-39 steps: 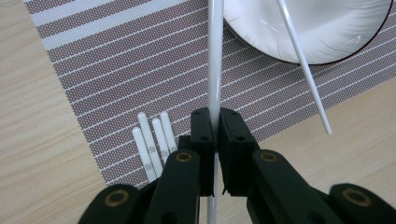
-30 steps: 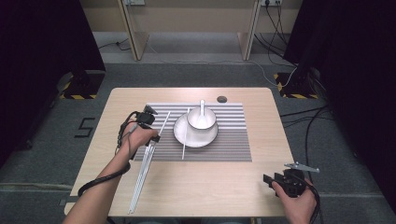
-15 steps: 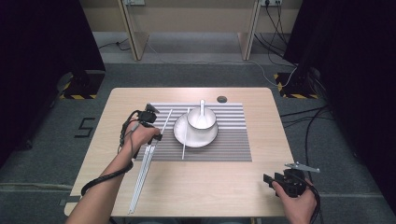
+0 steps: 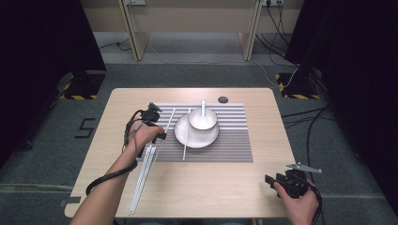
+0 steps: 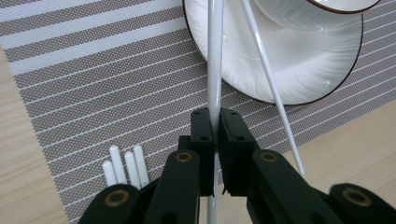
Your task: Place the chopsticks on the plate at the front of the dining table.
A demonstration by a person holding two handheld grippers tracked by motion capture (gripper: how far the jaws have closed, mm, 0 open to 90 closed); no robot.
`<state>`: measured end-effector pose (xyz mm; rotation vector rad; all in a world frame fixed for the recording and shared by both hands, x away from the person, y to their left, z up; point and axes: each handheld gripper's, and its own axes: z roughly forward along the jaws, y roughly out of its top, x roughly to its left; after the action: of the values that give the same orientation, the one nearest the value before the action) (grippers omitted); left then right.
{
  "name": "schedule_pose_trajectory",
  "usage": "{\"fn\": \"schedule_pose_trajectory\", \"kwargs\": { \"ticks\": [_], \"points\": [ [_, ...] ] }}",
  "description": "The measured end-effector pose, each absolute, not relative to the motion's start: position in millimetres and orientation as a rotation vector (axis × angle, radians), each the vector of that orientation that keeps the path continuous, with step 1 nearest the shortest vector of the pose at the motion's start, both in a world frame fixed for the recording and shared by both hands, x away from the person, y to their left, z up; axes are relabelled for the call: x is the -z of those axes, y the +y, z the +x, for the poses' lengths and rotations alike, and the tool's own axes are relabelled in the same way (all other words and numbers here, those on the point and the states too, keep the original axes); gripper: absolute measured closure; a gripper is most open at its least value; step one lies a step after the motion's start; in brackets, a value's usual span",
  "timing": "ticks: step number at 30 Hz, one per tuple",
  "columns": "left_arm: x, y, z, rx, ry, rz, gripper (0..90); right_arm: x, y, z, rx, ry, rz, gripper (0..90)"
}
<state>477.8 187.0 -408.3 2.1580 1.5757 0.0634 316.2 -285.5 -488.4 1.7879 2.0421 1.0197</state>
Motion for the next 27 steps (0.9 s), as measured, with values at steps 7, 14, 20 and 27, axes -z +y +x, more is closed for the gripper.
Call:
{"fn": "schedule_pose_trajectory", "kwargs": {
  "ticks": [7,14,20,27],
  "points": [
    [408.9,184.6,482.1,-0.044,1.576,2.134,84.5,488.6,-285.7,316.4,-1.018,2.043,1.788,45.9],
    [410.5,182.7,485.5,-0.016,1.582,2.104,84.5,488.4,-285.6,316.2,-1.021,2.042,1.787,45.9],
    [409.1,180.1,488.5,-0.022,1.579,2.086,84.5,488.2,-285.9,316.3,-1.022,2.042,1.787,45.9],
    [411.4,177.3,492.7,-0.019,1.586,2.069,84.5,488.3,-285.9,316.3,-1.024,2.042,1.787,45.9]
  ]
}}
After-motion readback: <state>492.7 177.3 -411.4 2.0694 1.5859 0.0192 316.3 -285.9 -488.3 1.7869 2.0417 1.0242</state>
